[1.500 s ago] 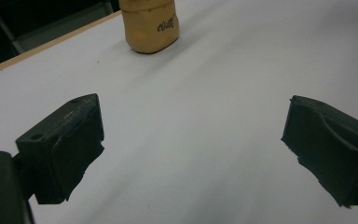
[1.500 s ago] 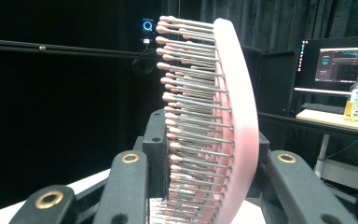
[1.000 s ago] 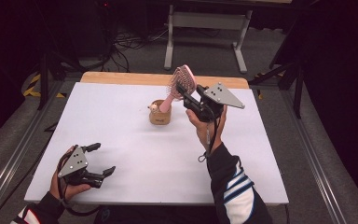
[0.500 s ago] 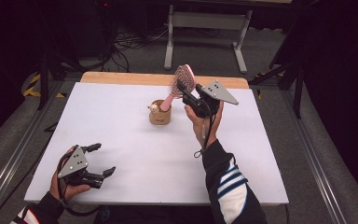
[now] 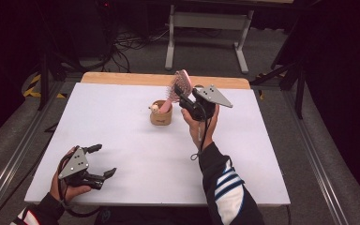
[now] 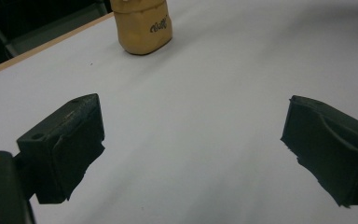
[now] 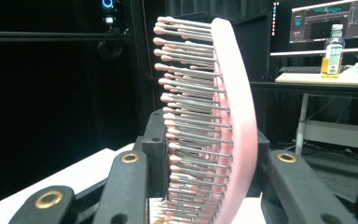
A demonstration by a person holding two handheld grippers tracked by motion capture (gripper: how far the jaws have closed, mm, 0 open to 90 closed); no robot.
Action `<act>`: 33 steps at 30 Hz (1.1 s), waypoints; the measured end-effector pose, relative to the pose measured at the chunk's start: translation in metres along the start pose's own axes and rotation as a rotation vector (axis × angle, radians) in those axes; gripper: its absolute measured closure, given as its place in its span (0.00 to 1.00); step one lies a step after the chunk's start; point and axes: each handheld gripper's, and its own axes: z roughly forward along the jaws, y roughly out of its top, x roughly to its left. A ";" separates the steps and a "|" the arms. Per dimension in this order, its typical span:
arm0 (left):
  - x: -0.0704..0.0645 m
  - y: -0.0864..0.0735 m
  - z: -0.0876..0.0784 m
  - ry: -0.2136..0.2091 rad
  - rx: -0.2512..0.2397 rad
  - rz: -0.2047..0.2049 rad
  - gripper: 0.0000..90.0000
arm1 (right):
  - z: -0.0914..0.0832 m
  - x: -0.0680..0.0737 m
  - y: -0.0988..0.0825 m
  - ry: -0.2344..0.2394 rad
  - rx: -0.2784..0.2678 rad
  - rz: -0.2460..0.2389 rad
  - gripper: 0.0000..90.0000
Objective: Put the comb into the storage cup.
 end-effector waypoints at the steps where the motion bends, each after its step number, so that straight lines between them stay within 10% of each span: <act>1: 0.000 0.000 0.000 0.000 0.000 0.000 0.07 | 0.001 0.001 -0.001 -0.002 0.005 -0.003 0.71; 33: 0.000 -0.001 0.001 -0.007 0.001 0.001 0.07 | 0.014 0.007 -0.037 0.027 0.082 0.042 0.70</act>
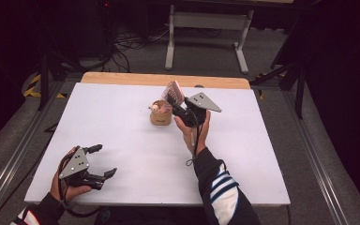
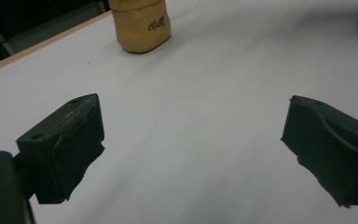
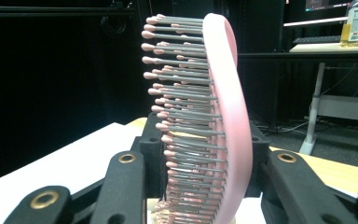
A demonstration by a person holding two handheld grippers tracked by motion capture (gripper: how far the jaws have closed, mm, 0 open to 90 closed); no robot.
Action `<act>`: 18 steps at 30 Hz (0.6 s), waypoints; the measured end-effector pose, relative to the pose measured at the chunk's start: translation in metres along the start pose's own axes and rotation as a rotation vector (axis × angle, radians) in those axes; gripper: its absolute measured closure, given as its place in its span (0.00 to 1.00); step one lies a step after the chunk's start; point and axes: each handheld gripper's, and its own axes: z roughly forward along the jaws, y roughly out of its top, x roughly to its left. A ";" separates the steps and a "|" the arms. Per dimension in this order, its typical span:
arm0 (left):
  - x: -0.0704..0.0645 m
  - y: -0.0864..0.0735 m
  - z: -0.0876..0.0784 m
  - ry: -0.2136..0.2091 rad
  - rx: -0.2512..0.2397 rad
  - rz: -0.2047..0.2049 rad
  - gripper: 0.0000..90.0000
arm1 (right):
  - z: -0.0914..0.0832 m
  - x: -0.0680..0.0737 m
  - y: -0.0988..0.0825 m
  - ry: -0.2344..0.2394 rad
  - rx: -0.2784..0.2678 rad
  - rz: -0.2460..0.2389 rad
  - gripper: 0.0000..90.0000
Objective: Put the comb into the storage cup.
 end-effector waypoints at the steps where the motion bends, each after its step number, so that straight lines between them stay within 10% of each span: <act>1: 0.000 0.000 0.000 0.001 0.004 0.000 0.07 | 0.000 -0.001 -0.003 0.000 0.008 0.005 0.70; 18: 0.000 0.000 0.001 0.000 0.007 0.001 0.07 | -0.005 -0.010 -0.009 -0.016 0.000 0.034 0.68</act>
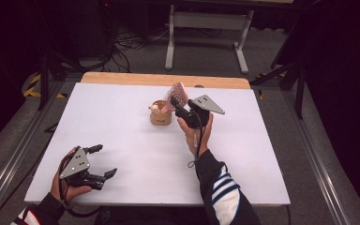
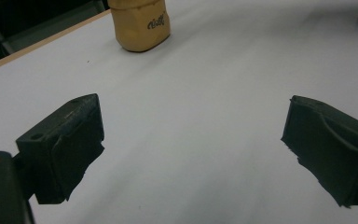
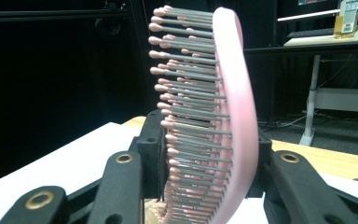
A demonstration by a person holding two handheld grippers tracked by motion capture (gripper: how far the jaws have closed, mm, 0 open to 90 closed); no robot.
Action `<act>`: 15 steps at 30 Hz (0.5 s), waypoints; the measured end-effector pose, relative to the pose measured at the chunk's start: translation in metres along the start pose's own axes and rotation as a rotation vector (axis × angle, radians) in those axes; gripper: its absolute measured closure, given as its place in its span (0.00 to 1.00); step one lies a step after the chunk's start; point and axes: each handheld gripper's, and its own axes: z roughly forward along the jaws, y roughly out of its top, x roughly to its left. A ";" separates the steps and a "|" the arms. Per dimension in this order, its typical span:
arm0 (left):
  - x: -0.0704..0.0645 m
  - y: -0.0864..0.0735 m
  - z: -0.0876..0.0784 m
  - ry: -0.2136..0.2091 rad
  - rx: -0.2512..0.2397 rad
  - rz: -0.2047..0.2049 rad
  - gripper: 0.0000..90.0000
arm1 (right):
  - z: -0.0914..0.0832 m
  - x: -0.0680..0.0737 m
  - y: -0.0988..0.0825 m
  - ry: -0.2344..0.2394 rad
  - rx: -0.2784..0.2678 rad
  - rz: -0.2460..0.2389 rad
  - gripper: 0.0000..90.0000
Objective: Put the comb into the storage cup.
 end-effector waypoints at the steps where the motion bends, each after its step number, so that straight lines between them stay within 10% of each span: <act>1: 0.000 0.000 0.000 -0.001 0.001 -0.001 0.07 | 0.000 -0.001 -0.001 -0.003 0.001 0.002 0.68; 15: 0.000 0.000 0.001 0.001 0.003 0.000 0.07 | -0.002 -0.009 -0.009 -0.019 0.023 0.022 0.67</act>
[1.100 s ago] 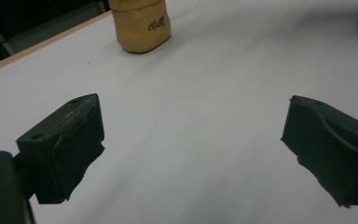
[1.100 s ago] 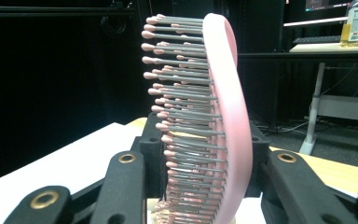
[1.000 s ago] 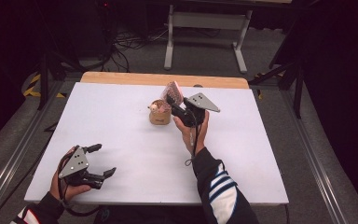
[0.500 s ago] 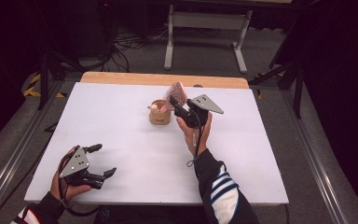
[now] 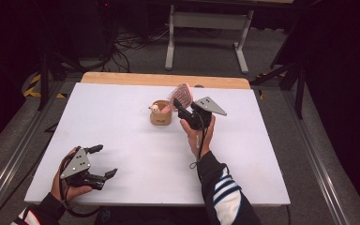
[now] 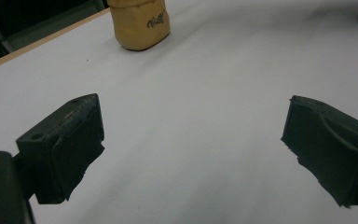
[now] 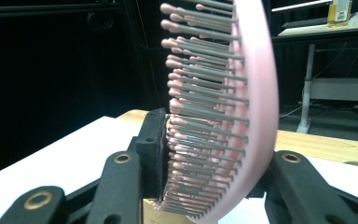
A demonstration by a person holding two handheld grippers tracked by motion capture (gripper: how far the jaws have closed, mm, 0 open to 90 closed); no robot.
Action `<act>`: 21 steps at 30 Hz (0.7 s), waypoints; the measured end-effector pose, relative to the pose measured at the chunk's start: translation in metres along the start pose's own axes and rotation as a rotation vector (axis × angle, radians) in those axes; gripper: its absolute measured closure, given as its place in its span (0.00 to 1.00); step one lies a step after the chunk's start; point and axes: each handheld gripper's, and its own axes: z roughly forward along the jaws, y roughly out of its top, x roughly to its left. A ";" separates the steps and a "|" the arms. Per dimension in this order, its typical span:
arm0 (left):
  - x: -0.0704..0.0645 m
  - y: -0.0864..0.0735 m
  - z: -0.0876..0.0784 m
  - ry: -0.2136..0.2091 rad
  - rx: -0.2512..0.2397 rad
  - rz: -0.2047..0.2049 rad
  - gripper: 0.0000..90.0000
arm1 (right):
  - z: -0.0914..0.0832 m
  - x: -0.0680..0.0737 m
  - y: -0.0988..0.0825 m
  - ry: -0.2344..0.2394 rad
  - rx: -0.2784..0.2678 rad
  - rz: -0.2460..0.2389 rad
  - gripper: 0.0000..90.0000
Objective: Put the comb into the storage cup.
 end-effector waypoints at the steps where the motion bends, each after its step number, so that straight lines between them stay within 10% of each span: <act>1: 0.000 0.000 0.000 0.001 0.000 0.001 0.07 | 0.000 0.000 0.000 0.000 0.001 0.001 0.67; 21: -0.002 0.000 0.003 -0.005 0.024 0.020 0.08 | 0.000 -0.015 -0.010 -0.005 0.081 0.008 0.61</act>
